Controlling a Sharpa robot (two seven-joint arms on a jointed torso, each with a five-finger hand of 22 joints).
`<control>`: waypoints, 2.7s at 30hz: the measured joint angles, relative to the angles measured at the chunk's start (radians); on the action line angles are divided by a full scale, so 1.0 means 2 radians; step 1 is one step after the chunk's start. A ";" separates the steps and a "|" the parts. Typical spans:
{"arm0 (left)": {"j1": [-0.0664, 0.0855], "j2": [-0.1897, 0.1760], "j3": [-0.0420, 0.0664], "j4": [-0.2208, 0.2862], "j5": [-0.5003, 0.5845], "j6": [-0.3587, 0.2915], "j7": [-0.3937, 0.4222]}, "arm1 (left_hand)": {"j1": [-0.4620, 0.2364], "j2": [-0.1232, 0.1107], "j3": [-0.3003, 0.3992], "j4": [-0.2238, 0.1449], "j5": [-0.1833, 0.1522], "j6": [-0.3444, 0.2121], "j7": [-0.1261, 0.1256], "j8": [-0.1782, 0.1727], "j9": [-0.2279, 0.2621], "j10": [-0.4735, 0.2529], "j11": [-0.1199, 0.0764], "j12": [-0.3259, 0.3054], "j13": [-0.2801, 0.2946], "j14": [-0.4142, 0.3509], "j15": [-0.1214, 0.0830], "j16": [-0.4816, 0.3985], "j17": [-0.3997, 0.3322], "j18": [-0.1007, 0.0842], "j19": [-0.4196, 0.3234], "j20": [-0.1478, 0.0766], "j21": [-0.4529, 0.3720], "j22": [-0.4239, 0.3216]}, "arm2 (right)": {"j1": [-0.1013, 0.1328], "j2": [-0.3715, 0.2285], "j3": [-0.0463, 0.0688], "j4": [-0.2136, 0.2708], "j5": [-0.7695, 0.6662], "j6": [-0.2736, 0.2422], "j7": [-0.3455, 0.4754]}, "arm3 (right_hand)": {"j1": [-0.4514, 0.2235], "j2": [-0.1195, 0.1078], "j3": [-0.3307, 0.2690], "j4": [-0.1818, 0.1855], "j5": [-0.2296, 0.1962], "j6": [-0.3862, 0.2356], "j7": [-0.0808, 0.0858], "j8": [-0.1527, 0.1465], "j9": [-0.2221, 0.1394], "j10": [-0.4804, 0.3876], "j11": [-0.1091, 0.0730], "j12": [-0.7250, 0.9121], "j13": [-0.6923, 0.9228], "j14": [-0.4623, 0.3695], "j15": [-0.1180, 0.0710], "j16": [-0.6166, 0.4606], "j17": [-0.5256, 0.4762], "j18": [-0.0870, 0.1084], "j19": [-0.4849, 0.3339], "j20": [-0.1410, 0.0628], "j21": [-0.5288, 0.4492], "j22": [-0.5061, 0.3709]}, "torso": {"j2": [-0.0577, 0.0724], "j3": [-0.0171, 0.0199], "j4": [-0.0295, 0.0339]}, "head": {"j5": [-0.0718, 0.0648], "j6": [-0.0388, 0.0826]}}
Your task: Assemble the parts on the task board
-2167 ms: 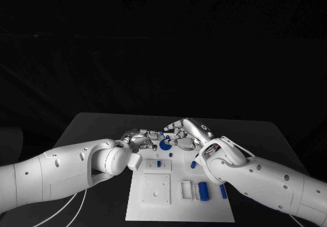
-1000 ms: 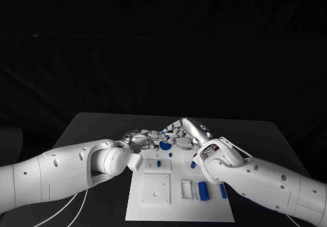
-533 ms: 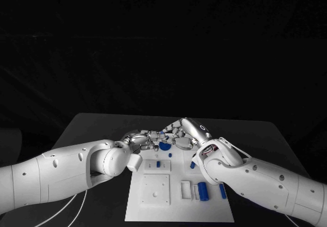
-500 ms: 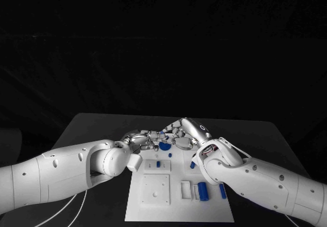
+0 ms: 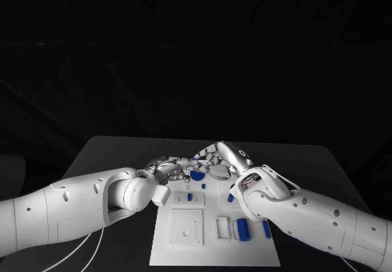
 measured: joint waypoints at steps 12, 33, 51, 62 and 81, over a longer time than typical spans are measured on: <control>0.000 0.001 0.000 -0.001 -0.004 0.004 -0.005 | 0.000 0.006 -0.037 0.005 0.024 -0.001 -0.002 0.001 0.000 -0.033 -0.001 0.069 0.000 -0.004 -0.001 0.008 -0.001 0.000 0.000 0.000 -0.003 0.000 | 0.000 0.001 0.000 -0.001 0.000 0.000 0.004 | 0.001 0.001 0.029 -0.001 -0.022 0.006 0.000 -0.002 -0.001 0.001 0.001 0.000 0.004 0.000 0.000 0.000 0.001 0.000 0.000 0.000 0.002 0.002 | 0.000 -0.0001 0.0000 | -0.001 0.000; 0.000 0.001 0.000 -0.002 -0.006 0.019 -0.010 | -0.004 0.011 -0.039 0.005 0.025 -0.002 -0.003 0.001 0.001 -0.033 0.000 0.075 0.023 -0.004 -0.001 0.010 -0.001 0.000 0.000 0.000 -0.006 0.001 | 0.000 0.001 0.000 -0.005 0.003 0.007 0.010 | -0.005 0.012 0.124 0.018 -0.044 0.010 0.001 0.003 0.002 0.001 0.001 -0.002 0.006 0.000 0.000 -0.001 0.005 -0.008 0.002 -0.002 0.002 0.005 | 0.000 -0.0002 0.0000 | -0.001 0.001; 0.000 0.001 0.000 -0.002 -0.008 0.025 -0.012 | 0.000 0.012 -0.038 0.005 0.025 -0.003 -0.003 0.001 0.001 -0.035 -0.002 0.075 0.021 -0.008 -0.001 0.010 -0.002 0.000 0.000 0.000 -0.006 0.002 | 0.000 0.000 0.000 -0.007 0.008 0.008 0.010 | -0.004 0.007 0.115 0.016 -0.044 0.027 -0.004 -0.002 0.000 0.019 -0.005 0.022 0.032 0.006 -0.006 0.016 0.019 -0.008 0.002 -0.006 0.034 0.005 | 0.000 -0.0002 0.0000 | -0.002 0.000; 0.000 0.001 0.000 -0.002 -0.008 0.027 -0.012 | 0.000 0.012 -0.038 0.005 0.021 -0.003 -0.004 0.001 0.001 -0.041 0.002 0.075 0.017 -0.009 0.001 0.010 -0.003 0.000 0.000 0.000 -0.008 0.002 | 0.000 -0.001 0.000 -0.005 0.038 0.008 0.014 | -0.006 0.019 0.102 0.006 -0.044 0.034 -0.007 -0.001 0.000 0.036 -0.006 0.049 0.076 0.007 -0.007 0.030 0.036 -0.016 0.002 -0.009 0.067 0.005 | 0.000 -0.0002 0.0002 | -0.001 -0.001; -0.001 0.000 -0.001 -0.001 -0.021 0.033 -0.016 | -0.023 0.002 -0.113 0.039 0.018 -0.029 0.001 0.012 0.018 -0.065 0.010 0.088 0.017 -0.016 0.007 0.012 -0.007 0.000 0.000 0.004 -0.017 -0.004 | 0.001 -0.009 0.001 -0.012 0.177 0.020 0.018 | -0.007 0.031 0.097 -0.005 -0.046 0.036 -0.006 -0.002 0.001 0.044 -0.008 0.046 0.098 0.011 -0.007 0.030 0.039 -0.016 0.002 -0.009 0.073 0.005 | 0.000 0.0000 0.0000 | -0.001 -0.003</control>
